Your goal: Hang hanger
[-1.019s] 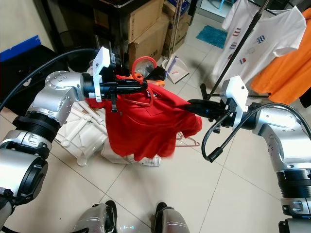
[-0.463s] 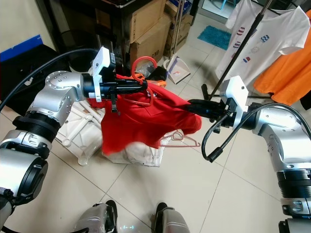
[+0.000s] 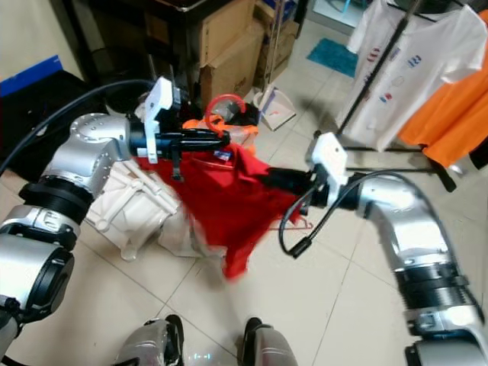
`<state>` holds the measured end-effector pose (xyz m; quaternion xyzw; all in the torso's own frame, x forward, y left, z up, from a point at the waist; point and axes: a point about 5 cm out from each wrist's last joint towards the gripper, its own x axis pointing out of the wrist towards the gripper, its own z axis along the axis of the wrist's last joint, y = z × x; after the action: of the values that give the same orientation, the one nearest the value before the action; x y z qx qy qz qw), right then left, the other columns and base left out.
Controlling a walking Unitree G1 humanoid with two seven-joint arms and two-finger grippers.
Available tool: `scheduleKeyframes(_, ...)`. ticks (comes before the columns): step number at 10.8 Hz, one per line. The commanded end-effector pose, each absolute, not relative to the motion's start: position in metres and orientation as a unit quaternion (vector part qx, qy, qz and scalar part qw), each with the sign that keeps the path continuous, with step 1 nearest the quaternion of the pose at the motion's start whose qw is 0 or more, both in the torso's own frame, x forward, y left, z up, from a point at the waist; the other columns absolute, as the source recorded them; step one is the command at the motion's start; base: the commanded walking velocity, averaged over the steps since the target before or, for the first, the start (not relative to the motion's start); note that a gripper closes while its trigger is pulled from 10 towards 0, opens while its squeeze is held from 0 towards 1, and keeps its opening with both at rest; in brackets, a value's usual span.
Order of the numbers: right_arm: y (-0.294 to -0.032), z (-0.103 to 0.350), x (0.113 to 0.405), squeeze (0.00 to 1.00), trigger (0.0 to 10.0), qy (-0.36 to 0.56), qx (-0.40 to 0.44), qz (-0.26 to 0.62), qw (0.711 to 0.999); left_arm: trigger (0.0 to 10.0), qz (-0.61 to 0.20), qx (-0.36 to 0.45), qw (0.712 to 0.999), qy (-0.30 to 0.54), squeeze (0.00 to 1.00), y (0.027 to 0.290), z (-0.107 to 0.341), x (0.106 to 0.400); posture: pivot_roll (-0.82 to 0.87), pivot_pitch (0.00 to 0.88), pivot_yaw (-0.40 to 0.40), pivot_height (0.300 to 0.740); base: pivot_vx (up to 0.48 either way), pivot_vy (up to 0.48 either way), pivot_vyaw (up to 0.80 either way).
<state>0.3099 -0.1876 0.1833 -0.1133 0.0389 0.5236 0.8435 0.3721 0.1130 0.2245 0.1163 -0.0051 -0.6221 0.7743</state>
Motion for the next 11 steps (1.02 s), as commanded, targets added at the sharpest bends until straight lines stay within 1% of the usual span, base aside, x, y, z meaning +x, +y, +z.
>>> scheduleKeyframes(1, -0.195, 0.181, 0.309, 0.00, 10.0, 0.055, -0.117, 0.514, 0.848, 0.0, -0.620, 0.126, 0.774, -0.014, 0.00, 0.114, 0.230, 0.372, -0.18, 0.168, -0.062, 0.740, 0.000, 0.000, 0.00)
scheduleKeyframes(2, -0.194, 0.178, 0.308, 0.00, 10.0, 0.066, -0.114, 0.515, 0.847, 0.0, -0.620, 0.126, 0.774, -0.013, 0.00, 0.114, 0.229, 0.372, -0.18, 0.168, -0.062, 0.740, 0.000, 0.000, 0.00)
scheduleKeyframes(3, -0.194, 0.177, 0.305, 0.00, 10.0, 0.068, -0.129, 0.530, 0.835, 0.0, -0.622, 0.126, 0.773, -0.011, 0.00, 0.114, 0.228, 0.372, -0.18, 0.162, -0.065, 0.740, 0.000, 0.000, 0.00)
scheduleKeyframes(4, -0.201, 0.178, 0.302, 0.00, 10.0, 0.074, -0.144, 0.539, 0.827, 0.0, -0.623, 0.127, 0.772, -0.007, 0.00, 0.115, 0.226, 0.371, -0.18, 0.157, -0.066, 0.740, 0.000, 0.000, 0.00)
scheduleKeyframes(5, -0.204, 0.178, 0.303, 0.00, 10.0, 0.075, -0.146, 0.534, 0.830, 0.0, -0.623, 0.127, 0.771, -0.007, 0.00, 0.115, 0.226, 0.371, -0.18, 0.157, -0.066, 0.740, 0.000, 0.000, 0.00)
scheduleKeyframes(6, -0.208, 0.178, 0.305, 1.00, 10.0, 0.079, -0.140, 0.519, 0.839, 0.0, -0.625, 0.127, 0.770, -0.006, 0.00, 0.115, 0.225, 0.371, -0.18, 0.153, -0.067, 0.740, 0.000, 0.000, 0.00)
scheduleKeyframes(8, -0.204, 0.175, 0.303, 1.00, 10.0, 0.081, -0.136, 0.529, 0.834, 0.0, -0.625, 0.128, 0.770, -0.005, 0.00, 0.115, 0.225, 0.371, -0.18, 0.153, -0.067, 0.740, 0.000, 0.000, 0.00)
scheduleKeyframes(11, -0.207, 0.177, 0.306, 1.00, 10.0, 0.067, -0.135, 0.521, 0.840, 0.0, -0.625, 0.128, 0.770, -0.001, 0.00, 0.115, 0.223, 0.371, -0.18, 0.156, -0.066, 0.740, 0.000, 0.000, 0.00)
